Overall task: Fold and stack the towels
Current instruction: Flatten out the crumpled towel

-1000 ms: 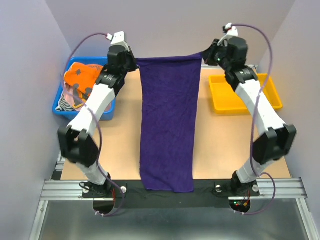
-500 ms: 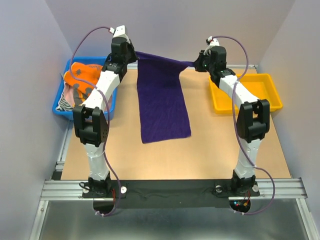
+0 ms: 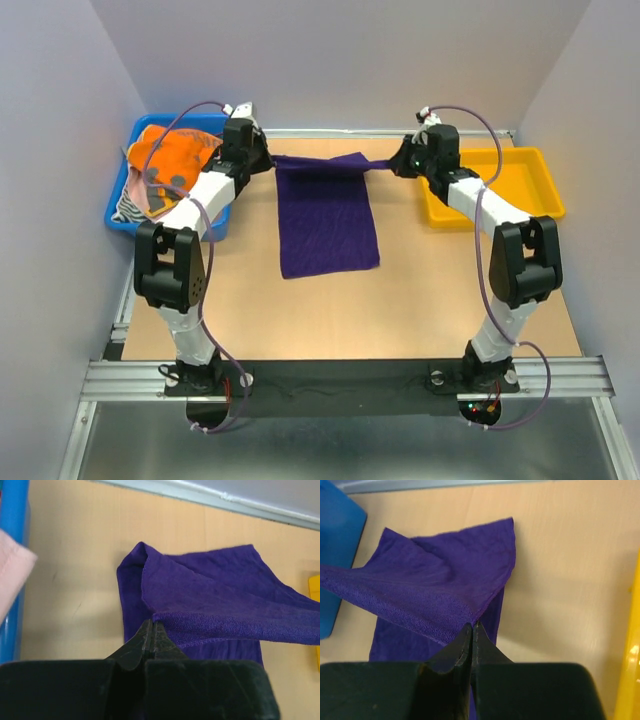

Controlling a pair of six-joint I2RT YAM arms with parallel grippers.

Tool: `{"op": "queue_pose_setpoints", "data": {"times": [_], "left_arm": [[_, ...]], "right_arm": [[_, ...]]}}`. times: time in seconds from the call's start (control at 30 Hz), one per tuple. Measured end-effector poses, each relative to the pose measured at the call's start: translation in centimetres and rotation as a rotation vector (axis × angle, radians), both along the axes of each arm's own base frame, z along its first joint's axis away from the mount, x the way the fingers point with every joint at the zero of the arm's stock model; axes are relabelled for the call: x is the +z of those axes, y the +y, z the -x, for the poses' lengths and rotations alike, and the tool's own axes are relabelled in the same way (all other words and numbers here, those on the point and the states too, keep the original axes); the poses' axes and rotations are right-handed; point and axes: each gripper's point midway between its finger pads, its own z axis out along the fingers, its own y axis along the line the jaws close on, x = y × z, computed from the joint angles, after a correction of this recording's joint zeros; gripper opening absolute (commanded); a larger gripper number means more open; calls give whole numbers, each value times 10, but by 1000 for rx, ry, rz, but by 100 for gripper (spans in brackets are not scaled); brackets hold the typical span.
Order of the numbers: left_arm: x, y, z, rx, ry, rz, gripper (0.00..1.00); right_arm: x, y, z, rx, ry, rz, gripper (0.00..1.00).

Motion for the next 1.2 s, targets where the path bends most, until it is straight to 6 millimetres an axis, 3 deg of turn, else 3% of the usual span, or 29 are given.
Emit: {"op": "queue_pose_setpoints", "data": {"times": [0.13, 0.37, 0.67, 0.83, 1.03, 1.2], "left_arm": [[-12, 1, 21, -10, 38, 13, 0], [-28, 6, 73, -10, 79, 57, 0], [-68, 7, 106, -1, 180, 98, 0], [-59, 8, 105, 10, 190, 92, 0], [-5, 13, 87, 37, 94, 82, 0], [10, 19, 106, 51, 56, 94, 0]], "right_arm": [[-23, 0, 28, 10, 79, -28, 0], [-31, 1, 67, 30, 129, -81, 1], [-71, 2, 104, 22, 266, -133, 0], [-57, 3, 103, 15, 246, -154, 0], [-12, 7, 95, 22, 161, -200, 0], [18, 10, 111, 54, 110, -245, 0]]}}
